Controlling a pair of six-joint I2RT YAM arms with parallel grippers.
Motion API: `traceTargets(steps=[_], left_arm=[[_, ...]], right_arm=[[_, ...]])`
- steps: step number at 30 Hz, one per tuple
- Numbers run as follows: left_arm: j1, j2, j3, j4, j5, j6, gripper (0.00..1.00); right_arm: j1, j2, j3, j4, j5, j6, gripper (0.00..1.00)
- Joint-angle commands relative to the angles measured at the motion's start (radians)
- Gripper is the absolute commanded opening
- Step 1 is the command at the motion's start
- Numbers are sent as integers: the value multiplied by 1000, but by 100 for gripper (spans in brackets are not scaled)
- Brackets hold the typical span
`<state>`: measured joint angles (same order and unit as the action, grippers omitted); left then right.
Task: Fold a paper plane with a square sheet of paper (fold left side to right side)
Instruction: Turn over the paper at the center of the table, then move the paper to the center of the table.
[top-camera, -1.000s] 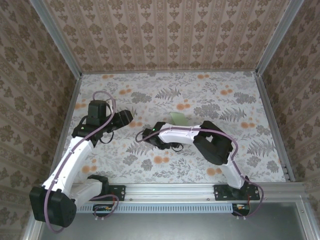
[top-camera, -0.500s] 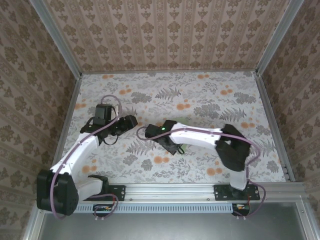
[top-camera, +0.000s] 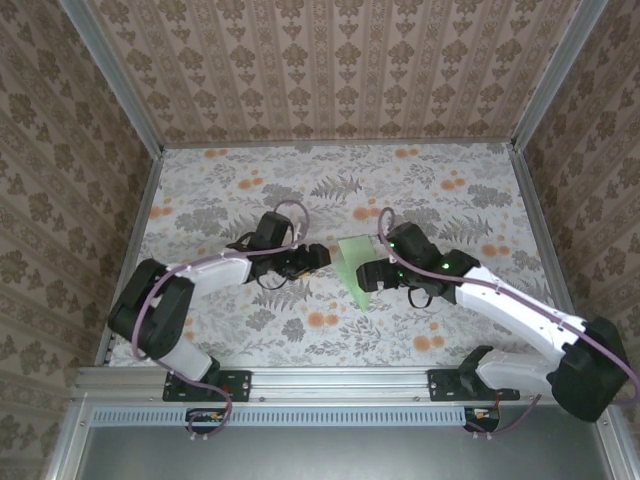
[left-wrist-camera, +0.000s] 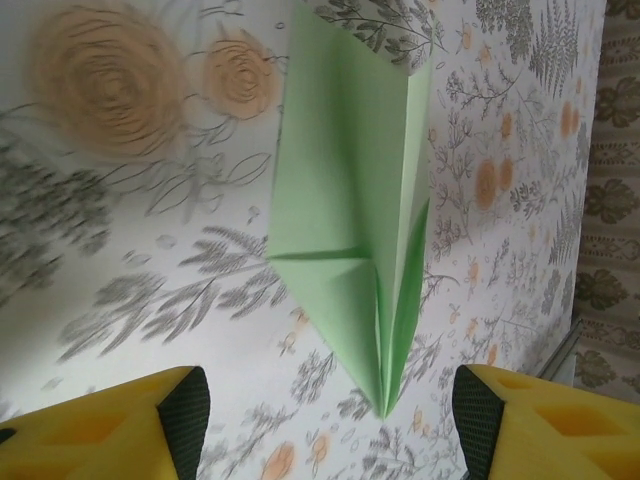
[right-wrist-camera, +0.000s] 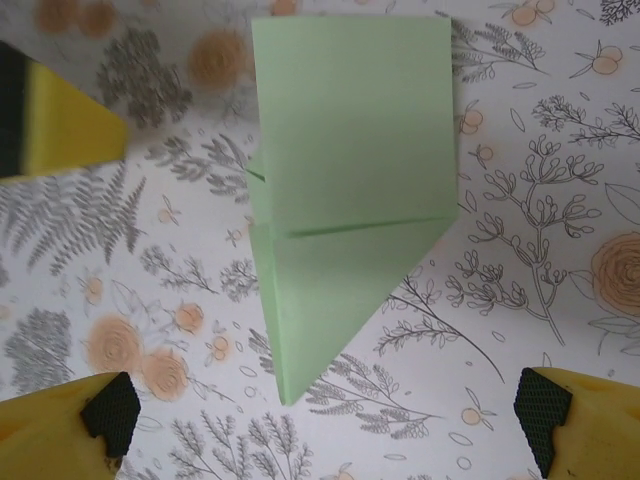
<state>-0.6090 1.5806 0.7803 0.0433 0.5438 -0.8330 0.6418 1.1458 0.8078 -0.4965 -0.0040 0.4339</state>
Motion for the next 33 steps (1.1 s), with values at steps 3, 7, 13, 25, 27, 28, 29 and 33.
traceTargets(steps=[3,7,13,25,27,28,29,33], left_arm=[[-34,122,109,117,14,-25,66],[-40,235,177,169,47,-22,61],[-37,363,267,215,93,-10,44],[7,307,199,247,168,85,5],[19,280,177,252,202,114,4],[25,267,162,261,227,128,3],[31,258,152,267,245,137,3],[54,214,98,282,298,172,2]], right_arm=[[-76,-105,-103,173,-135,101,100],[-90,-138,-137,185,-134,118,100],[-91,-119,-145,186,-114,107,100],[-171,-47,-131,250,-203,51,100],[-224,-6,-135,313,-318,51,99],[-251,16,-140,352,-375,50,99],[-276,37,-142,386,-423,47,98],[-354,165,-121,486,-593,16,88]])
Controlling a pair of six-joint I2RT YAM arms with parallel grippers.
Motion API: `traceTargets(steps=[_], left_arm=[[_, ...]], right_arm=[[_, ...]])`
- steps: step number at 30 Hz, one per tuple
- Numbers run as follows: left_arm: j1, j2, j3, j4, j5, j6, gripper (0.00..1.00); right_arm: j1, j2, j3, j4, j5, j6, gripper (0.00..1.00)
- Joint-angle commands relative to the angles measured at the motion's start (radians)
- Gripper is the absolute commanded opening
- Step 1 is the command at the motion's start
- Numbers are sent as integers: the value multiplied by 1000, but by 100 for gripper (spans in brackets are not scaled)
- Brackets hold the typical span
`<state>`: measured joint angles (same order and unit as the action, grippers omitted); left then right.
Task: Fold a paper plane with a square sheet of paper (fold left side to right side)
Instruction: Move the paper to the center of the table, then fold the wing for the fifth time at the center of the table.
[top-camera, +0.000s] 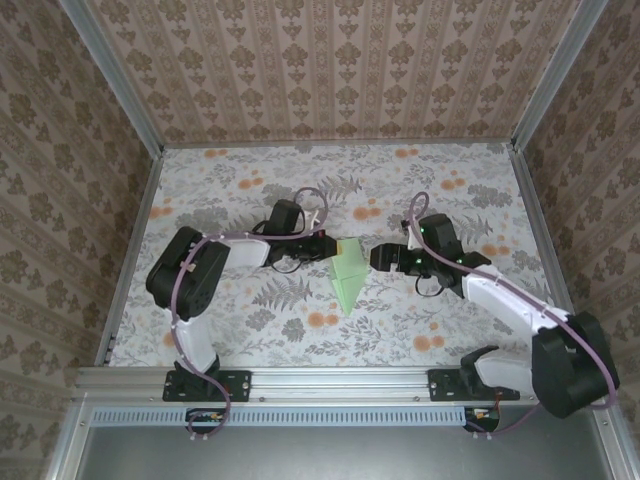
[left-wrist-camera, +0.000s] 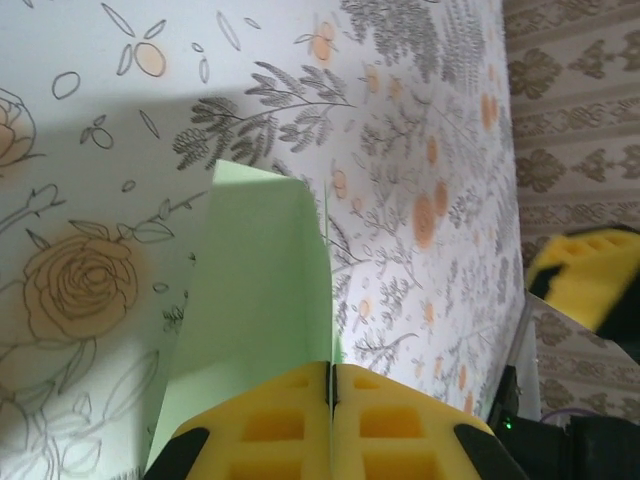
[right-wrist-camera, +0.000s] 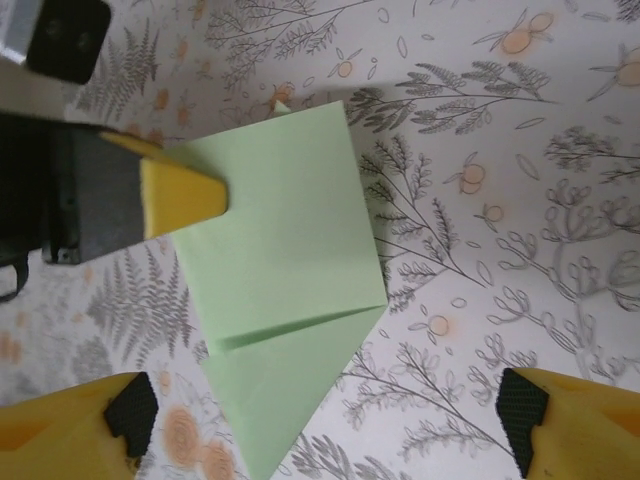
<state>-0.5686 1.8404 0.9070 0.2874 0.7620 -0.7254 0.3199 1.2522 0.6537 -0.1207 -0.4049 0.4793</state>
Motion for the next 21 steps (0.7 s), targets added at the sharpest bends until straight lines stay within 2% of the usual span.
traceTargets(steps=[1,4,10,13,21], left_arm=[[17,-54,-41,47,88,66,2],[24,-70,-73,75,106,64,1],[27,-72,-115,136,130,49,0],[27,-75,-128,157,128,40,0],[27,-69,-123,154,141,46,0]], right_arm=[[-43,95,37,143,-233,-30,86],[-54,209,55,232,-322,-26,79],[-54,382,75,434,-421,46,75],[-54,439,83,461,-419,42,75],[-44,543,75,550,-510,50,75]])
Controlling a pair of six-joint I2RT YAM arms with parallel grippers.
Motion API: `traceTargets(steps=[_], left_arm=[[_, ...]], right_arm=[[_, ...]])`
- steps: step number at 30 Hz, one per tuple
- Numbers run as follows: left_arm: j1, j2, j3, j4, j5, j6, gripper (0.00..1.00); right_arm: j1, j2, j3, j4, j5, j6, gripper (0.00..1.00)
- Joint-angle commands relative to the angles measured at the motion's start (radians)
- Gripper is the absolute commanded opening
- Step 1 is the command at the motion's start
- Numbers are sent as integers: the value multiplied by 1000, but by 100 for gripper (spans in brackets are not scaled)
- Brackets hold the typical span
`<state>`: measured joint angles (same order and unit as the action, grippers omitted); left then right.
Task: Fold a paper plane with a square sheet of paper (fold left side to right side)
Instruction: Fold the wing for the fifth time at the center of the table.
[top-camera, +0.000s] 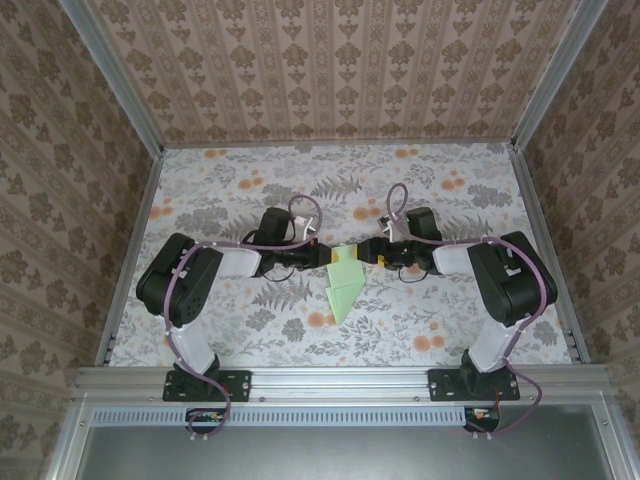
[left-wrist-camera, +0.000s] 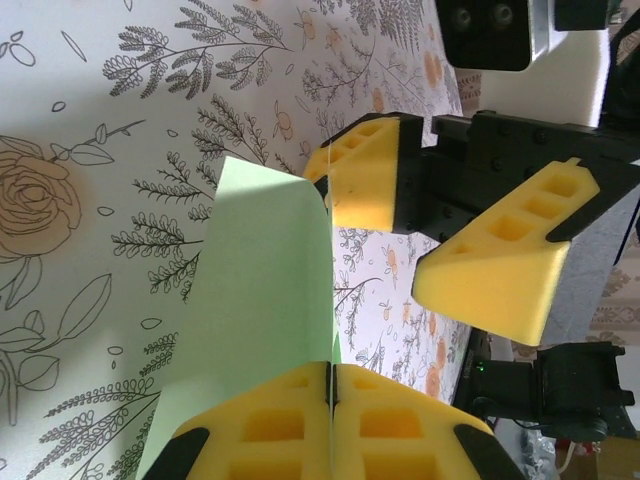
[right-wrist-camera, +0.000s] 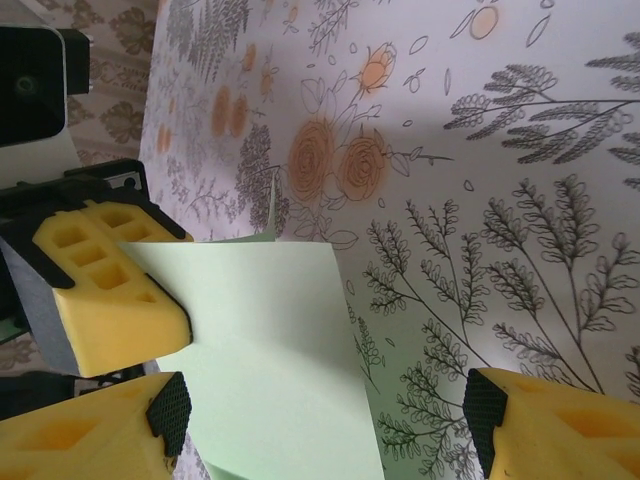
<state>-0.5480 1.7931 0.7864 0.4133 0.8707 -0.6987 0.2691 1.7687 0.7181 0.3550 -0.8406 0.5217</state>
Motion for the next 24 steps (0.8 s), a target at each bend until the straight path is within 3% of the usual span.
traceTargets(steps=[1,6,16,20,24], left_arm=[[7,-20,-2,28,33,20,0],[7,-14,0,29,33,19,0],[13,-6,2,8,24,30,0],[15,-2,0,6,21,31,0],[16,7,0,5,20,35,0]], right_arm=[[8,35,9,89,-86,12,74],[23,64,16,135,-146,35,63],[19,3,13,66,-135,-12,38],[18,-32,15,-10,-109,-65,37],[16,-56,18,-37,-114,-69,27]])
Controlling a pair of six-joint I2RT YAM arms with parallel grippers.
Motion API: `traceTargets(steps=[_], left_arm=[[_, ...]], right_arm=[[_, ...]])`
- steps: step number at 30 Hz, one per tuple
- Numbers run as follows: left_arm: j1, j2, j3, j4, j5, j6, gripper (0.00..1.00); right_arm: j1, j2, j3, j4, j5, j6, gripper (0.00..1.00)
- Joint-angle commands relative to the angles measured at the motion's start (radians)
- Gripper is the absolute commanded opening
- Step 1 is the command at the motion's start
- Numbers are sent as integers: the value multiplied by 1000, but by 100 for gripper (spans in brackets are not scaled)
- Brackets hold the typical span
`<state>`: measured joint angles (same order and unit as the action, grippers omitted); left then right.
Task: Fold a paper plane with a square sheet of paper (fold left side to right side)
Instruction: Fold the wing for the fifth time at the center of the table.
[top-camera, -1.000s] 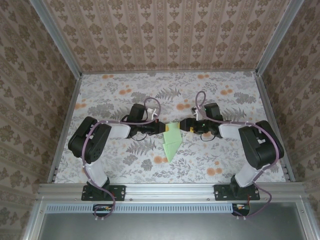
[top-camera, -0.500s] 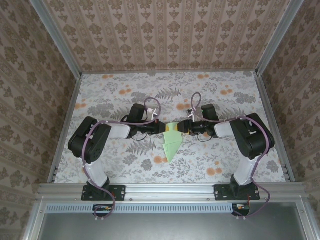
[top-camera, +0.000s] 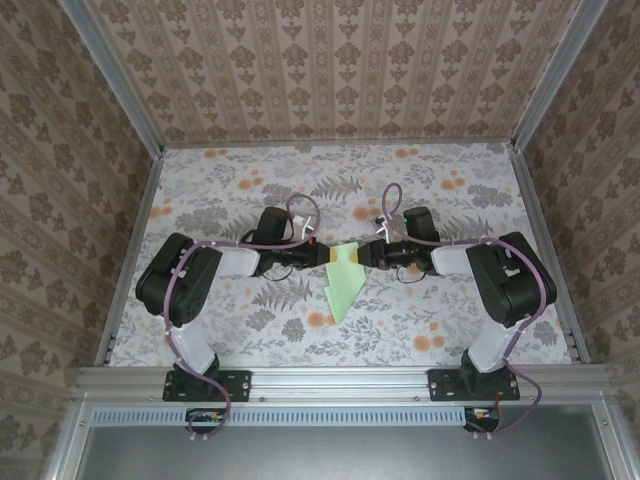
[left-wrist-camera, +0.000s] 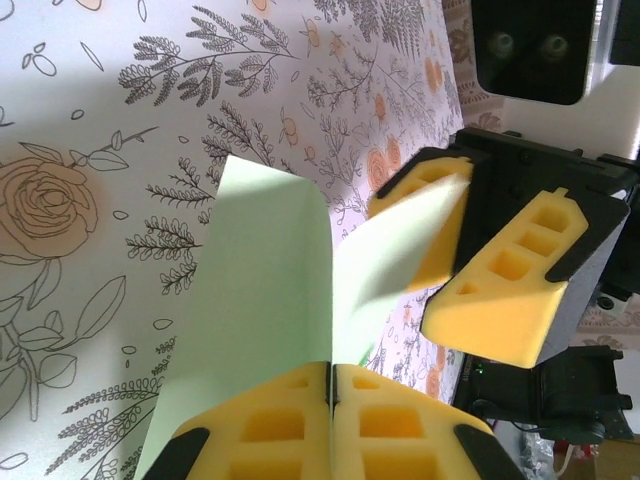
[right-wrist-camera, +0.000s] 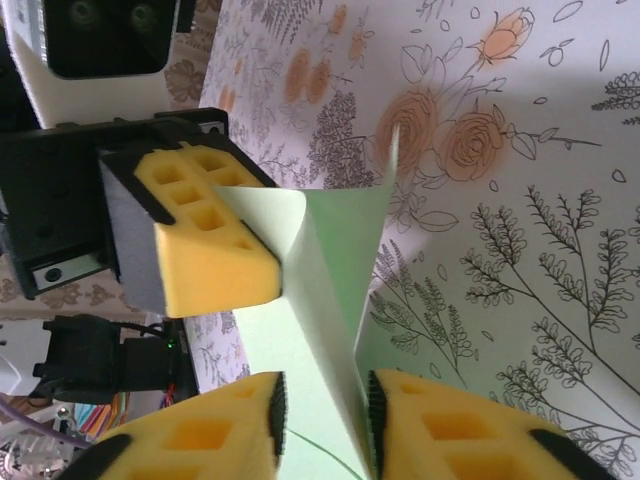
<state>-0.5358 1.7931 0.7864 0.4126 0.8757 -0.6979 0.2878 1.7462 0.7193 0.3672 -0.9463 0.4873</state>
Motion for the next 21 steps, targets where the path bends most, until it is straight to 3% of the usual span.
traceTargets(steps=[1,6,9,12,17,21], left_arm=[[3,10,-1,9,17,33,1],[3,-10,1,0,12,36,23],[3,-72,6,-91,-44,85,43],[2,-169,37,-302,-166,195,57],[-27,-345,74,-575,-387,353,62],[-158,-451,112,-753,-556,450,65]], right_arm=[[-1,-38,17,-61,-4,-38,22],[-1,-59,36,-173,46,-67,1],[1,-71,59,-271,91,-68,0],[5,-83,74,-338,127,-36,0],[11,-106,104,-431,188,31,0],[27,-98,173,-551,226,68,0]])
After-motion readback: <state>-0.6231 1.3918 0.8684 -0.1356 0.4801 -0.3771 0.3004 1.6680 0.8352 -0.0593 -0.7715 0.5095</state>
